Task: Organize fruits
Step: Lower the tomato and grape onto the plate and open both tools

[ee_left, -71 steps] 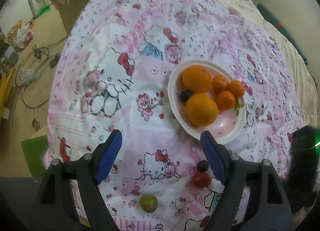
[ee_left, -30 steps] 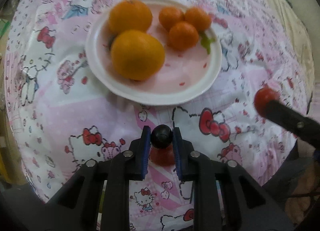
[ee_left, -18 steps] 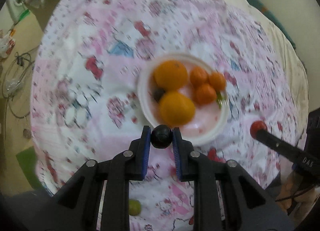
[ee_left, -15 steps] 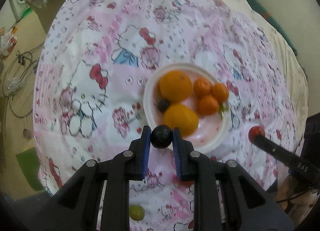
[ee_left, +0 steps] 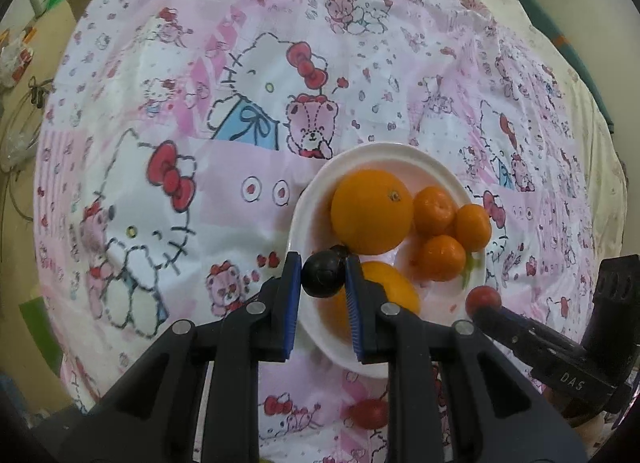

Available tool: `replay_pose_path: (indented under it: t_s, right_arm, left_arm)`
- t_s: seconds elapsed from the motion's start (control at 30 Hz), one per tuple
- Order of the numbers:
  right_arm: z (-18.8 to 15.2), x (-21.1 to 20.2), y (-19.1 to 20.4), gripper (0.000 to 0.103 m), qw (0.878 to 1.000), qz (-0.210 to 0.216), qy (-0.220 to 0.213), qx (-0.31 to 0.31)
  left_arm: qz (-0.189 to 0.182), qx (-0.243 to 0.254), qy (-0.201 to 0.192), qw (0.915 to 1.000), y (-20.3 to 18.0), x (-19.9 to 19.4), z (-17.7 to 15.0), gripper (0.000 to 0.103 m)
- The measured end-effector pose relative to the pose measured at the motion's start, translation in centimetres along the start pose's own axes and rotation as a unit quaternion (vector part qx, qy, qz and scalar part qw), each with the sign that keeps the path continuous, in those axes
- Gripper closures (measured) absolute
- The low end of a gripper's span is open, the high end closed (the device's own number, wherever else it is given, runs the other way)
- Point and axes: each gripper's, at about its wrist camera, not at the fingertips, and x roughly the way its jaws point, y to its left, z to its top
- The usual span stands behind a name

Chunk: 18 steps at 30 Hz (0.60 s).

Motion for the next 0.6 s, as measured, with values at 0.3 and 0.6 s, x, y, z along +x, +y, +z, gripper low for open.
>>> replay_pose_path:
  t_s: [0.3,0.6]
  right_arm:
    - [-0.2,1.2,-0.9,0.070,1.000,0.012,0.020,0.021]
    - [-0.2,1.6,-0.5,0.067,0.999,0.025,0.023,0.023]
  left_arm:
    - [0.005,-0.009,0.012,0.9999,-0.3,1.8,0.4,0.084]
    - [0.004,-0.012,0.020,0.9997,-0.7,2.3,0.3,0.080]
